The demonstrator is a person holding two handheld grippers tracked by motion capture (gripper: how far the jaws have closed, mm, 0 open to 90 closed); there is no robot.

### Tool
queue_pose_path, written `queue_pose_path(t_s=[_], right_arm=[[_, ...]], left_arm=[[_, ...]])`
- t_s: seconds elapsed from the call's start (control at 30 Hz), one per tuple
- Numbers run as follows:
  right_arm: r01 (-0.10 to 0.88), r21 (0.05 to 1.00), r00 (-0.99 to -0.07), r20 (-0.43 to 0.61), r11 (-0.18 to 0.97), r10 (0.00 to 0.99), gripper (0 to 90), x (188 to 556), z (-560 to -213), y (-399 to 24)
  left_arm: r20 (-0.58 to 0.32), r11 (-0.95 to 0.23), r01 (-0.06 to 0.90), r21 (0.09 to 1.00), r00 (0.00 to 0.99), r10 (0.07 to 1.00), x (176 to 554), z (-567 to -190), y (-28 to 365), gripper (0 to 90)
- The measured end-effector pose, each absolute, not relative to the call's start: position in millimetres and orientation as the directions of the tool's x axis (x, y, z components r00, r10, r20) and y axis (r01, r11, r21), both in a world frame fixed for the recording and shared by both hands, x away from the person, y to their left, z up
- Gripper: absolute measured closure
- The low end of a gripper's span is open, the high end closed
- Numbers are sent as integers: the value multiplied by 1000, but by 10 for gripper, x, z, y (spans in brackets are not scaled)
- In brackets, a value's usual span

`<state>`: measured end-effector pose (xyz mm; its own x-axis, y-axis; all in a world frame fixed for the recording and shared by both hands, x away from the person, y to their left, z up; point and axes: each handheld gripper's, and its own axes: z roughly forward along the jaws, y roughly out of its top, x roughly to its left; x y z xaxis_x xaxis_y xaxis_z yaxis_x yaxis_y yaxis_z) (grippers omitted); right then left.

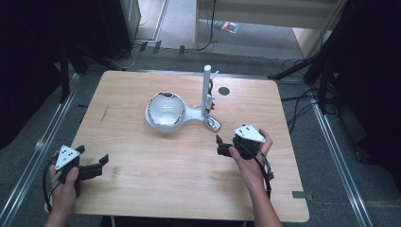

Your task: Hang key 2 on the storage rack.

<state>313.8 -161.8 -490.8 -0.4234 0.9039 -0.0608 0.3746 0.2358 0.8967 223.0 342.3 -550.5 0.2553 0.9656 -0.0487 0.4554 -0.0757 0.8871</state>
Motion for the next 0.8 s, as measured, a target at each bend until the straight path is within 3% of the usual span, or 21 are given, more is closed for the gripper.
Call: queue_pose_path(t_s=[0.8], right_arm=[[426,884,-375,-22,194,927,3,2751,-5239,-2431]], left_arm=[[-41,-84,459,884,256,966,2233,-5504,3415,26]])
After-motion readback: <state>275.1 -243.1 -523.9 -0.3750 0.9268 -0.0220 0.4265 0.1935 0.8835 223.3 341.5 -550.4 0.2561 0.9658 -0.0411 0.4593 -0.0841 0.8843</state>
